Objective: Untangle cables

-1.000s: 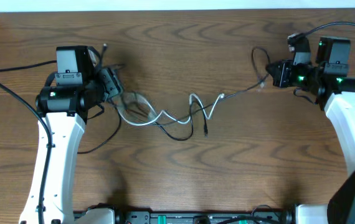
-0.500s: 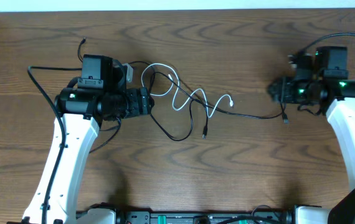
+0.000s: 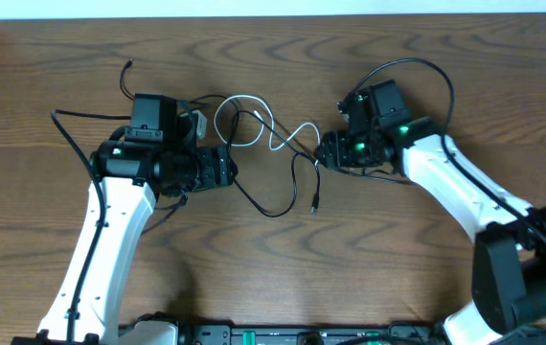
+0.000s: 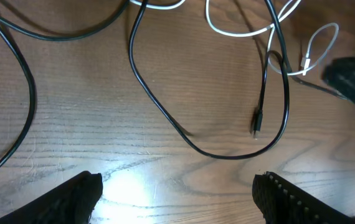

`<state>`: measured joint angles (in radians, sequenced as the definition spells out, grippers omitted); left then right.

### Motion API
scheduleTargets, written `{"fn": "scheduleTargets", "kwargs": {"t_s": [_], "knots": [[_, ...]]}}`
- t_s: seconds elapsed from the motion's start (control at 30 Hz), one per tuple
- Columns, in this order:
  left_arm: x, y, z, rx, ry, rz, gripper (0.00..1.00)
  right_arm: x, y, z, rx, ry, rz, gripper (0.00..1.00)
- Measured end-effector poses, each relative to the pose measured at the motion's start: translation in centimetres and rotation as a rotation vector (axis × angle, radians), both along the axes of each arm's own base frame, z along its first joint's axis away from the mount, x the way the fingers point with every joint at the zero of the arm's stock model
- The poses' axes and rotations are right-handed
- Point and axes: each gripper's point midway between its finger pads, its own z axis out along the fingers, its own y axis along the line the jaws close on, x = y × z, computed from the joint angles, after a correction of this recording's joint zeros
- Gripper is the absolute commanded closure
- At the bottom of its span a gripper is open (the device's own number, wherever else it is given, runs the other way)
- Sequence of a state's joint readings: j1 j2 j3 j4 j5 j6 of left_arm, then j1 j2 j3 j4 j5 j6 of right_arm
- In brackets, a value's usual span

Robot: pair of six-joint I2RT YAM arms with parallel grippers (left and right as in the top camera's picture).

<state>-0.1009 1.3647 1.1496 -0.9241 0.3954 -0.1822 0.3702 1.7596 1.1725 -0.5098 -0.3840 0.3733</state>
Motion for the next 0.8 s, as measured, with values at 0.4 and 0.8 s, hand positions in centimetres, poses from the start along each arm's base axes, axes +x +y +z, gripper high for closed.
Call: {"fn": "scheduleTargets", "kwargs": {"t_s": [0.4,0.8], "knots": [[0.0,0.0,0.0,0.0,-0.002,0.0,0.18,8.1,1.2,18.4,0.628,-0.417,0.061,0.99],[0.0,0.0,0.0,0.0,-0.002,-0.001,0.18,3.0,-38.2,24.3,-0.491,-0.517,-1.102,0.99]]}}
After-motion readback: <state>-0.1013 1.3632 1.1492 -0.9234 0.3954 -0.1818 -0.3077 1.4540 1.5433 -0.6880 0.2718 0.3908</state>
